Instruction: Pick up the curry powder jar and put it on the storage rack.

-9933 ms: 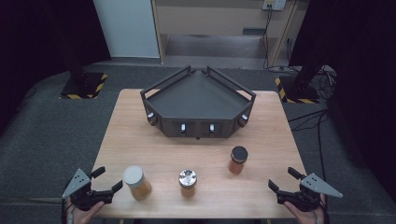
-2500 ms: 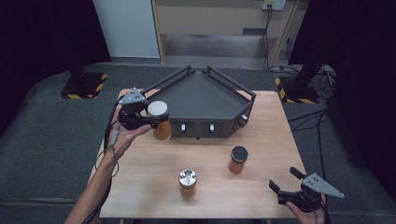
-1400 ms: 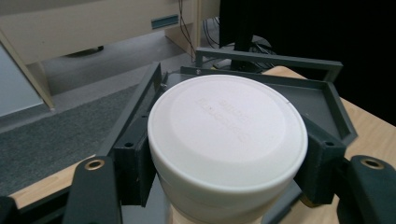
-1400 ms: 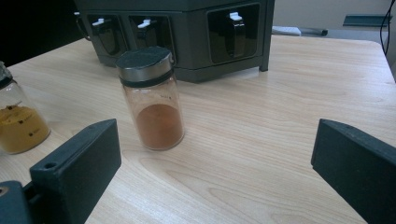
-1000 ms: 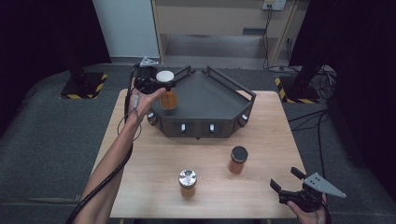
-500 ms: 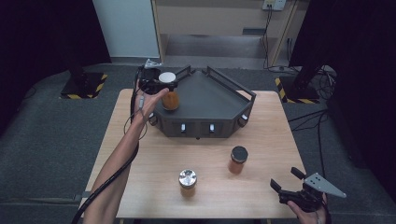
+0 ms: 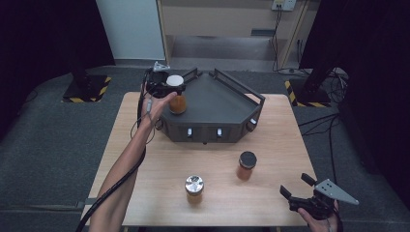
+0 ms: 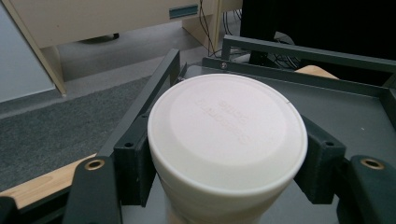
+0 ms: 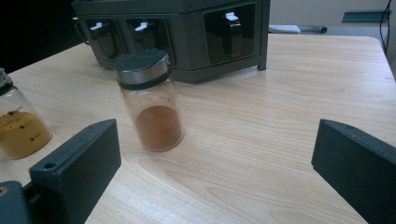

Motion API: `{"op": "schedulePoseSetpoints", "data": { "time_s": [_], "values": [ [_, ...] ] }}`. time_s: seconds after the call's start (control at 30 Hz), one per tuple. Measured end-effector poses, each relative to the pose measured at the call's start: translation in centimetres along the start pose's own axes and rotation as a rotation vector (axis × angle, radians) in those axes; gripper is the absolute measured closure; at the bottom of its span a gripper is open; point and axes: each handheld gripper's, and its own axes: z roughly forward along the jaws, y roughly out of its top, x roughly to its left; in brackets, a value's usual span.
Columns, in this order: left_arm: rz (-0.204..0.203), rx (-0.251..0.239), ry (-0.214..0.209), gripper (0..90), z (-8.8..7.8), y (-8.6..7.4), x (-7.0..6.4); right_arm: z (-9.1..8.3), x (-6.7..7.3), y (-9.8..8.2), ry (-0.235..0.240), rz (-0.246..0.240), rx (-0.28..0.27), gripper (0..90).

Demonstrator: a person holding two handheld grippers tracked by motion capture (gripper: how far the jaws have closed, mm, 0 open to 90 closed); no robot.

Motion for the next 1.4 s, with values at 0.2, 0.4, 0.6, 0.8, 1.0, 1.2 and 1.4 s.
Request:
{"op": "schedulePoseSetpoints", "data": {
  "time_s": [0.2, 0.4, 0.6, 0.8, 1.0, 1.2, 1.4],
  "values": [
    [0.007, -0.003, 0.0, 32.8, 0.0, -0.1, -0.1, 0.0, -0.2, 0.0, 0.011, 0.014, 0.003, 1.7],
    [0.014, -0.004, 0.007, 32.6, 0.0, -0.2, -0.4, 0.0, -0.2, 0.0, 0.014, 0.011, 0.003, 1.6],
    [0.01, -0.026, 0.006, 25.8, -0.2, -0.4, -0.4, 0.0, -0.1, 0.1, 0.011, 0.007, 0.001, 1.4],
    [0.026, -0.063, 0.01, 15.7, -1.0, -0.3, -0.5, 0.0, 0.0, 0.1, 0.004, 0.002, 0.004, 1.3],
    [0.041, -0.108, -0.006, 8.9, -2.8, 0.3, -0.5, 0.0, 0.0, 0.1, 0.001, -0.01, 0.004, 1.3],
    [0.051, -0.136, -0.018, 6.5, -4.4, 0.5, -0.3, 0.1, 0.0, 0.2, 0.009, -0.014, 0.008, 1.3],
    [0.068, -0.148, -0.043, 5.9, -6.4, 0.4, -0.2, 0.1, 0.1, 0.3, 0.012, -0.017, 0.016, 1.3]
  ]
}}
